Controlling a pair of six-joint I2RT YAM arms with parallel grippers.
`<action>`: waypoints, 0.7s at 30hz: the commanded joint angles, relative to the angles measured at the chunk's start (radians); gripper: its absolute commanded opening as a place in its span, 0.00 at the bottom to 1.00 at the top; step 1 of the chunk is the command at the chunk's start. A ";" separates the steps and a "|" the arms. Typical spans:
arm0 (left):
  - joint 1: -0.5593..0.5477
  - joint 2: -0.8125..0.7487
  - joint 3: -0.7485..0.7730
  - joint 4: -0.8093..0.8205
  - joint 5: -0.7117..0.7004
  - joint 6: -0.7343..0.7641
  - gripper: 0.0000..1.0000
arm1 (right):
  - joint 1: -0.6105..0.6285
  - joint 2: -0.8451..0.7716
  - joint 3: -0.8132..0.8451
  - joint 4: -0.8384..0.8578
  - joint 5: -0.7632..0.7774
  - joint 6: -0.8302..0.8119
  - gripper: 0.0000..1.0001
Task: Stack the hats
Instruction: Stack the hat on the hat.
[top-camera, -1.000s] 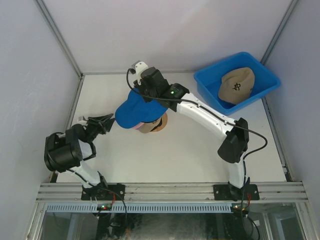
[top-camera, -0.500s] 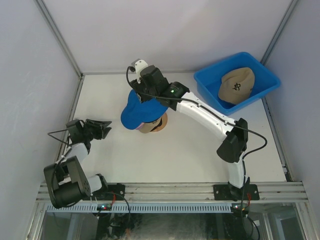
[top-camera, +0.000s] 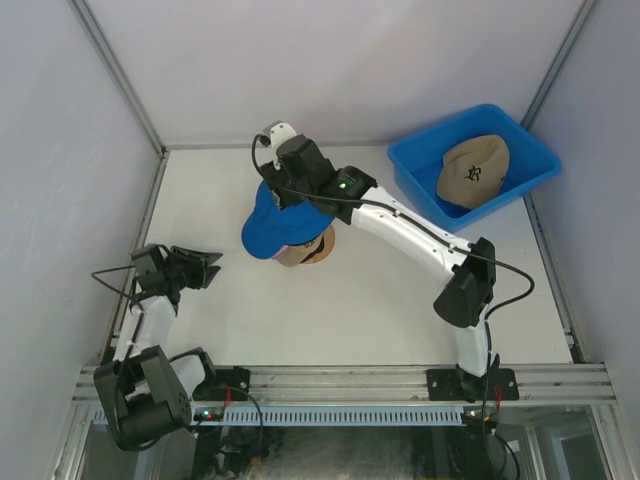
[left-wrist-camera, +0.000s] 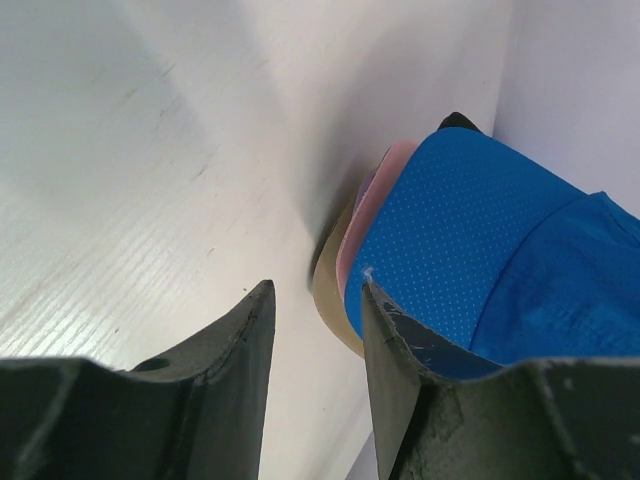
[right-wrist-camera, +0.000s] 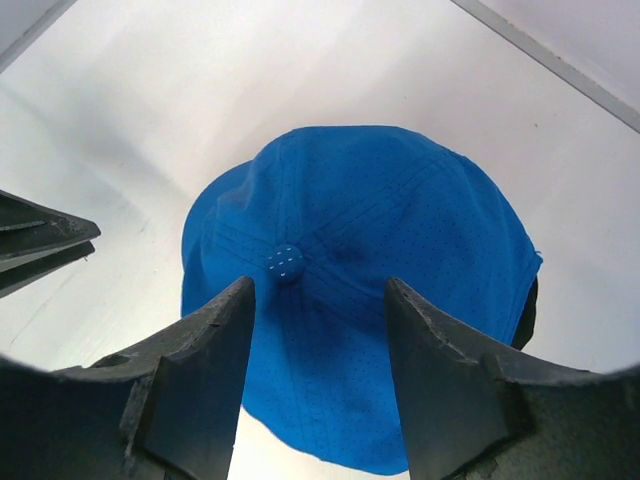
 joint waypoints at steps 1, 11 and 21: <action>0.003 -0.078 0.062 -0.055 -0.008 0.035 0.44 | 0.038 -0.096 0.031 0.014 0.058 0.044 0.54; 0.002 -0.233 0.115 -0.186 0.004 0.043 0.44 | 0.054 -0.244 -0.058 0.042 0.198 0.175 0.55; -0.105 -0.249 0.238 -0.194 -0.053 -0.006 0.43 | -0.125 -0.298 -0.136 0.003 0.100 0.323 0.54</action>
